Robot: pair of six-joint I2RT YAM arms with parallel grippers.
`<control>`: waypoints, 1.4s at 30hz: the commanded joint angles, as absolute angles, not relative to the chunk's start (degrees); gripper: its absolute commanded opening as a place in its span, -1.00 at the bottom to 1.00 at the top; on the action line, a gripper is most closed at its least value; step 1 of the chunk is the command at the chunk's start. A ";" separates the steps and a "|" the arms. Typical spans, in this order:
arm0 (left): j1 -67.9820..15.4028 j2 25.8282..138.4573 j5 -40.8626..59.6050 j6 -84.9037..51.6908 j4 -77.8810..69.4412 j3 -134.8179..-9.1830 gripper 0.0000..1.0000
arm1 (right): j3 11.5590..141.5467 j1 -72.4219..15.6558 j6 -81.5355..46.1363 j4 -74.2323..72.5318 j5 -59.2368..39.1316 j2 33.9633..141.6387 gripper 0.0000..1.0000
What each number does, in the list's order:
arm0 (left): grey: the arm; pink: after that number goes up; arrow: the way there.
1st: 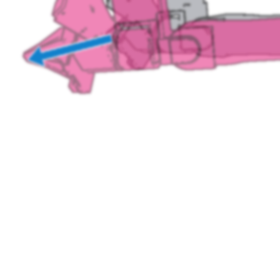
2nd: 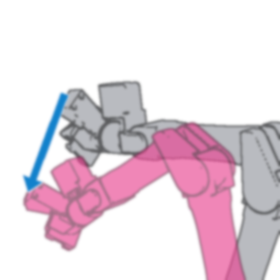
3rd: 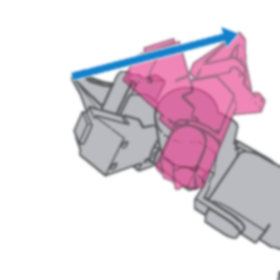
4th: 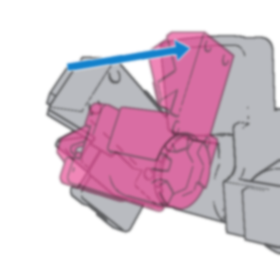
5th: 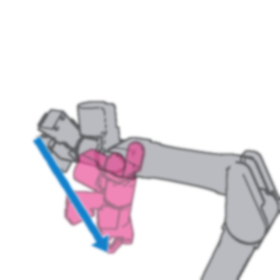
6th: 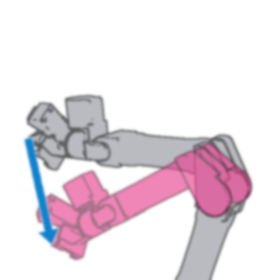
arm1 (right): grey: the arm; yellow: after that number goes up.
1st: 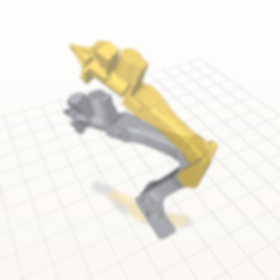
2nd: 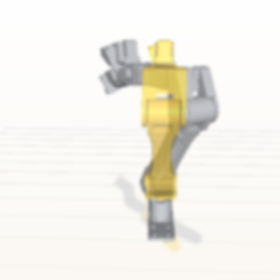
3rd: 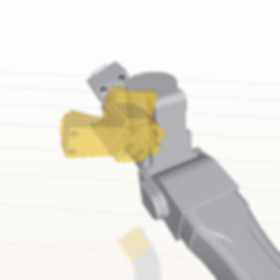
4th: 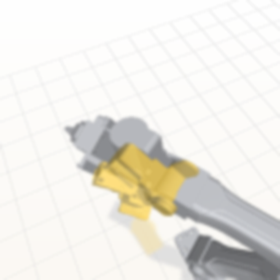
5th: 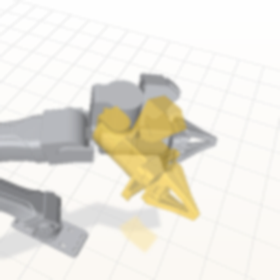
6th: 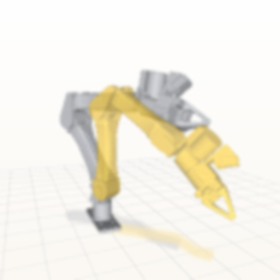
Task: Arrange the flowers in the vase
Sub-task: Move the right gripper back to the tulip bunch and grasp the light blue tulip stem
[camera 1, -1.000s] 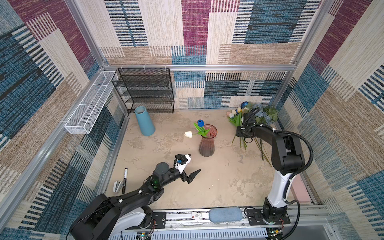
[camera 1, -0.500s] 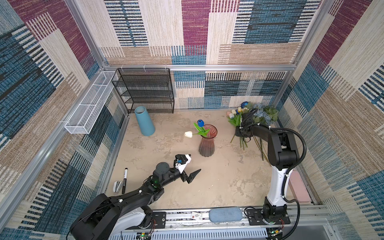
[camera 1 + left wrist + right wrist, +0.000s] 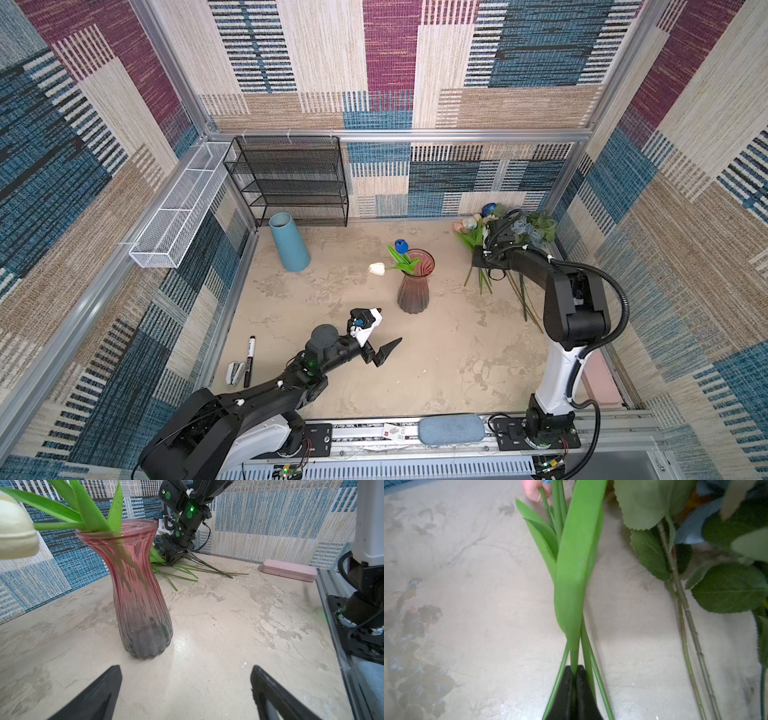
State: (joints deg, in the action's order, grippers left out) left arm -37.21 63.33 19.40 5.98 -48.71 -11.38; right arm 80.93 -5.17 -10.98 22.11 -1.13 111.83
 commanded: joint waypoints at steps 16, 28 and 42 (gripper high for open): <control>-37.18 63.54 19.23 6.51 -49.31 -11.78 0.99 | 78.18 -5.35 -10.27 19.96 -6.31 108.15 -0.58; -37.18 63.59 19.29 6.50 -49.28 -11.78 0.98 | 78.16 -8.44 -6.90 21.14 -9.25 111.58 -0.38; -37.18 63.23 19.25 6.59 -49.21 -11.62 0.98 | 82.26 -9.99 -4.36 23.74 -2.74 118.61 -0.31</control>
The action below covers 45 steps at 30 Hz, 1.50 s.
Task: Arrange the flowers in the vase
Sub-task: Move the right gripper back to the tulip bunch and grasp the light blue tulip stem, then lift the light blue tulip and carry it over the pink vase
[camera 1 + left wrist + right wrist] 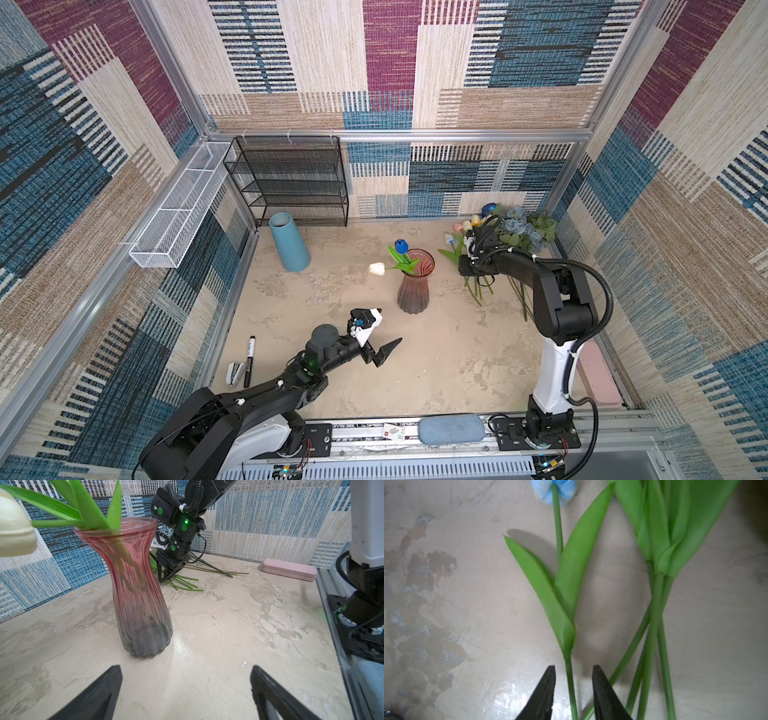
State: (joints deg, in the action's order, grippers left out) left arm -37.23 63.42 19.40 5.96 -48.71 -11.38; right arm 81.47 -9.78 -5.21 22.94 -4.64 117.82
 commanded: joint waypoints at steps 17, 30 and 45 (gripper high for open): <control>-37.19 62.05 19.06 6.86 -47.90 -11.69 0.99 | 84.59 -11.41 -3.61 22.91 -6.97 118.77 -0.98; -37.27 61.63 19.86 6.59 -54.43 -8.93 0.98 | 81.33 -12.55 -14.33 2.31 -24.04 98.19 -1.00; -37.27 58.77 19.82 6.15 -53.00 -8.60 0.98 | 63.73 -20.06 -24.56 -42.68 -32.88 79.61 -1.00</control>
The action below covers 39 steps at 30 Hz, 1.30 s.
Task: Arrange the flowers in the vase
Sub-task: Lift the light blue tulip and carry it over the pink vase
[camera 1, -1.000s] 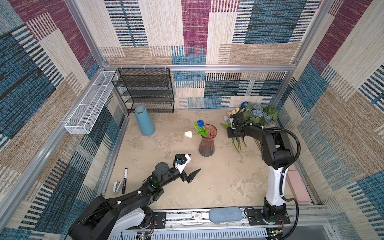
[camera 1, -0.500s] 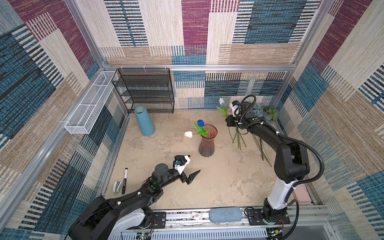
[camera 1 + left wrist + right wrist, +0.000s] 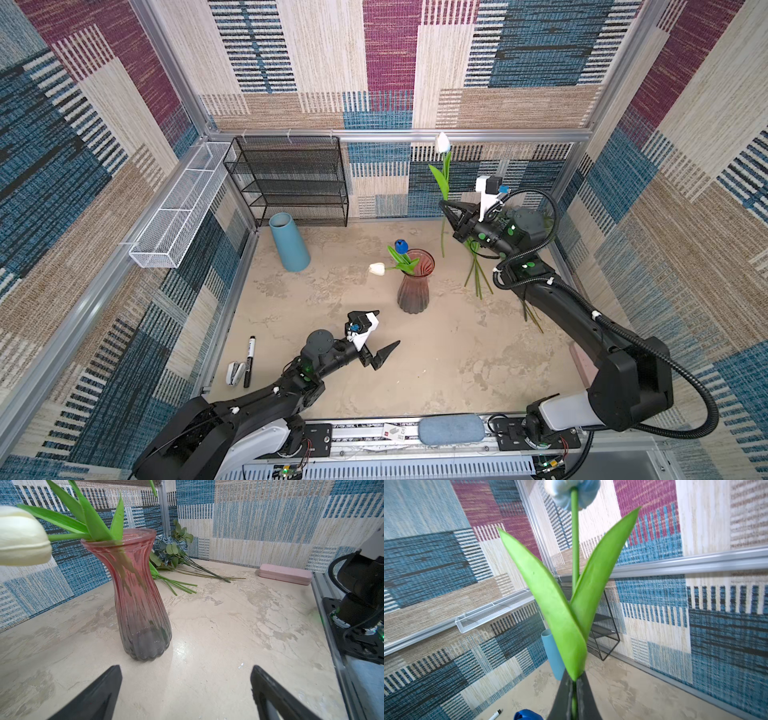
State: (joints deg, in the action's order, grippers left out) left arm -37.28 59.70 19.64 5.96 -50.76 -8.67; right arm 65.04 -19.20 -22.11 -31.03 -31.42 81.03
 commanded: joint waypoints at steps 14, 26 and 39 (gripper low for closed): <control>-37.36 62.44 19.86 6.42 -55.97 -8.79 0.99 | 57.08 -24.14 -26.46 -57.66 -33.25 77.80 -1.00; -37.35 60.48 19.25 6.81 -53.97 -8.61 0.98 | 55.08 -25.62 -26.46 -65.28 -30.80 84.10 -1.00; -37.35 60.57 19.03 7.61 -54.48 -8.92 0.99 | 53.03 -25.65 -20.24 -61.48 -21.61 87.01 -1.00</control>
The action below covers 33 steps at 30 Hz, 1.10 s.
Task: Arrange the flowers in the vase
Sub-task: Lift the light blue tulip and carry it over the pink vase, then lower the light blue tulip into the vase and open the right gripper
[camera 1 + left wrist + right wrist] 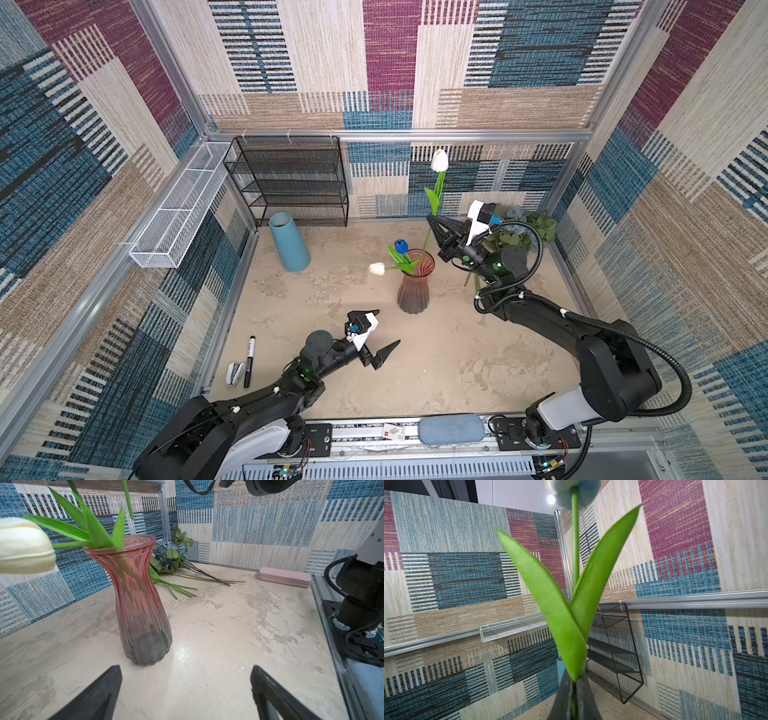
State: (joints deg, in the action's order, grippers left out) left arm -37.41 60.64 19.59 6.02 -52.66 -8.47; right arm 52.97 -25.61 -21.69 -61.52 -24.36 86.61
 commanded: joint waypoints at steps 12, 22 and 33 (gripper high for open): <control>-37.44 57.27 19.45 7.52 -50.90 -8.90 0.99 | 47.84 -25.83 -19.17 -65.25 -23.20 87.91 -1.00; -37.53 54.17 18.30 8.39 -49.82 -7.87 0.99 | 49.28 -26.89 -14.08 -61.87 -25.95 90.25 -0.91; -37.56 57.24 18.50 8.22 -52.51 -7.81 0.98 | 47.16 -28.04 -8.59 -55.11 -23.47 89.46 -0.50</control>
State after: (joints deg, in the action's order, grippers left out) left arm -37.52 56.64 18.20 7.46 -50.04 -7.70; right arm 47.11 -27.86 -10.13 -57.04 -24.91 90.08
